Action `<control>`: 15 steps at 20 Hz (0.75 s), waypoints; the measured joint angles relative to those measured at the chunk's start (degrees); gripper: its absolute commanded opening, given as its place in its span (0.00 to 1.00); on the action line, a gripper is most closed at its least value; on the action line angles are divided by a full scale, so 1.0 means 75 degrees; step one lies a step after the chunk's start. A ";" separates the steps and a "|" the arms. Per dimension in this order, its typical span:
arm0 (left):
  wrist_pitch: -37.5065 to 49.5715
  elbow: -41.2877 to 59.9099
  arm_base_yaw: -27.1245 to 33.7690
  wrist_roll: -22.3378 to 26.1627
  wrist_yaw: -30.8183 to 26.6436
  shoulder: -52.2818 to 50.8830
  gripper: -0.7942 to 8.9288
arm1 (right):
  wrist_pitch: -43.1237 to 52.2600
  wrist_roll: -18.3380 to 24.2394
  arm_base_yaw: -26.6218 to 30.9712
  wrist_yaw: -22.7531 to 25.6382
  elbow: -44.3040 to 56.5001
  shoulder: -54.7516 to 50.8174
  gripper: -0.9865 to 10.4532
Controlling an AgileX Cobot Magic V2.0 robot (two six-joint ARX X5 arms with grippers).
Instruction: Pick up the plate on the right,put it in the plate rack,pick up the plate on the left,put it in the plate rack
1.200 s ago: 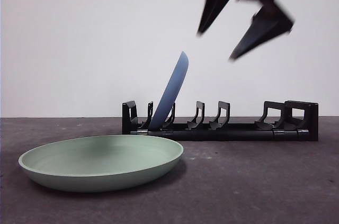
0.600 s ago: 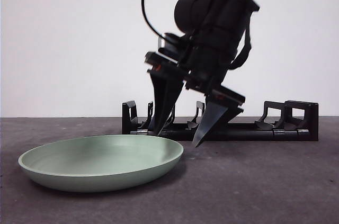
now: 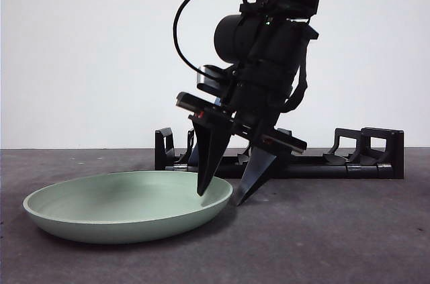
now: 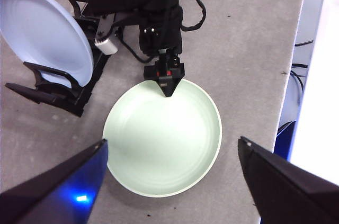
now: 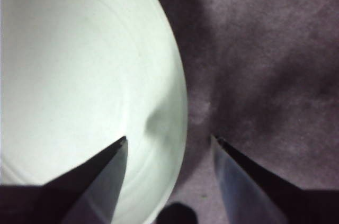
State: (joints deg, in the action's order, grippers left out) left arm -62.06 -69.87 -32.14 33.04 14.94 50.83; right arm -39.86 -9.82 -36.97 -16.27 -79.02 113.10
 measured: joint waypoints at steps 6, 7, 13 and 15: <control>-0.0006 0.0000 -0.0131 0.0058 0.0000 0.0073 0.51 | 0.0117 -0.0012 -0.0009 0.0003 0.0000 0.0009 0.08; -0.0009 0.0000 -0.0166 0.0064 0.0000 0.0085 0.51 | 0.0117 -0.0009 -0.0009 0.0006 0.0000 0.0009 0.08; -0.0012 0.0000 -0.0525 0.0323 -0.0041 0.0128 0.51 | 0.0224 -0.0154 0.0012 -0.0294 -0.0003 0.0006 0.08; -0.0023 0.0000 -0.0679 0.0414 -0.0198 0.0172 0.51 | 0.0131 -0.0160 0.0026 -0.0361 -0.0003 -0.0020 0.08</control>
State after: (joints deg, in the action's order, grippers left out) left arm -62.24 -69.87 -37.23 36.14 13.45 52.12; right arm -38.87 -11.03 -36.77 -18.98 -79.05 112.95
